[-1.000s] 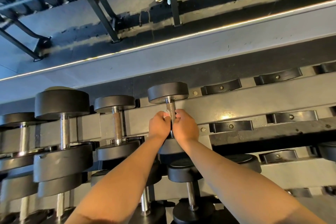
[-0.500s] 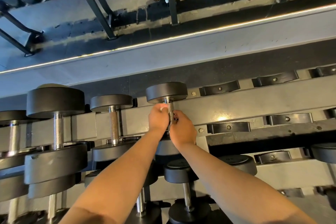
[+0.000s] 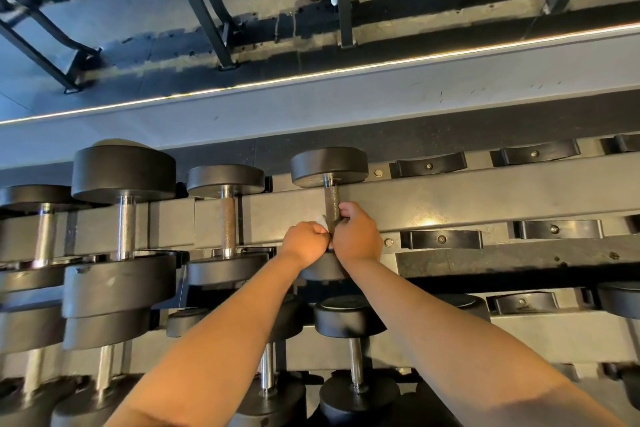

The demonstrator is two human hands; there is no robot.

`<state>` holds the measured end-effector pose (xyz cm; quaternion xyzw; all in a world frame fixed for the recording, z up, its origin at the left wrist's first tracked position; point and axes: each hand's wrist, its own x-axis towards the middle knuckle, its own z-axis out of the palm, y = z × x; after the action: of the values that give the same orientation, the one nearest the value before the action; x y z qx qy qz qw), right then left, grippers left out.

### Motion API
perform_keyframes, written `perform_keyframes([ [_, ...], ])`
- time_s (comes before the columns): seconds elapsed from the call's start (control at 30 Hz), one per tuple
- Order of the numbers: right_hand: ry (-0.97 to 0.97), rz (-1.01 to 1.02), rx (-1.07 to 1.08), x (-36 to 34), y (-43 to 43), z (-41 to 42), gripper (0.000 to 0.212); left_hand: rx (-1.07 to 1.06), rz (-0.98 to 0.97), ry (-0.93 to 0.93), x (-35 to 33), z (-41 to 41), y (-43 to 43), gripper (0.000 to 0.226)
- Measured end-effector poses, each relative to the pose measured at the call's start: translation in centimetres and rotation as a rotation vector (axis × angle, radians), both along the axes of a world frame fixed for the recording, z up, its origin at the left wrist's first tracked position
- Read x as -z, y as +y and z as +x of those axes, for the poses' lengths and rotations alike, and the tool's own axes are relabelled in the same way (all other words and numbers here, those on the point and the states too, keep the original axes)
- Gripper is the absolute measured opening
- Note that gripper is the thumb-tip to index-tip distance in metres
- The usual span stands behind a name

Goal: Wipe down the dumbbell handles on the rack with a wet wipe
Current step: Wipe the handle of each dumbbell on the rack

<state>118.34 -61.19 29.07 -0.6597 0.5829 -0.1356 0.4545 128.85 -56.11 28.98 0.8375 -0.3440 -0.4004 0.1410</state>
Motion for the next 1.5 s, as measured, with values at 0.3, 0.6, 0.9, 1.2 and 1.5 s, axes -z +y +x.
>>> perform_keyframes([
  [0.3, -0.152, -0.004, 0.136, 0.8, 0.1, -0.2, 0.035, -0.511, -0.309, 0.289, -0.7, 0.3, -2.2, 0.019],
  [0.6, -0.196, -0.023, 0.139, 1.0, 0.1, -0.4, 0.034, -0.147, -0.05, 0.215, 1.1, 0.5, -0.1, 0.026],
  [0.9, -0.139, -0.042, 0.106, 0.8, 0.0, -0.5, 0.025, -0.15, -0.059, 0.233, -0.1, 0.1, 0.8, 0.029],
  [1.2, -0.208, -0.013, 0.148, 0.9, 0.0, -0.2, 0.025, 0.118, -0.09, -0.027, -1.0, -1.2, 1.1, 0.029],
  [1.5, -0.44, 0.044, 0.2, -0.3, 0.3, -1.1, 0.021, -0.192, -0.362, 0.132, -2.7, -2.1, 0.3, 0.021],
])
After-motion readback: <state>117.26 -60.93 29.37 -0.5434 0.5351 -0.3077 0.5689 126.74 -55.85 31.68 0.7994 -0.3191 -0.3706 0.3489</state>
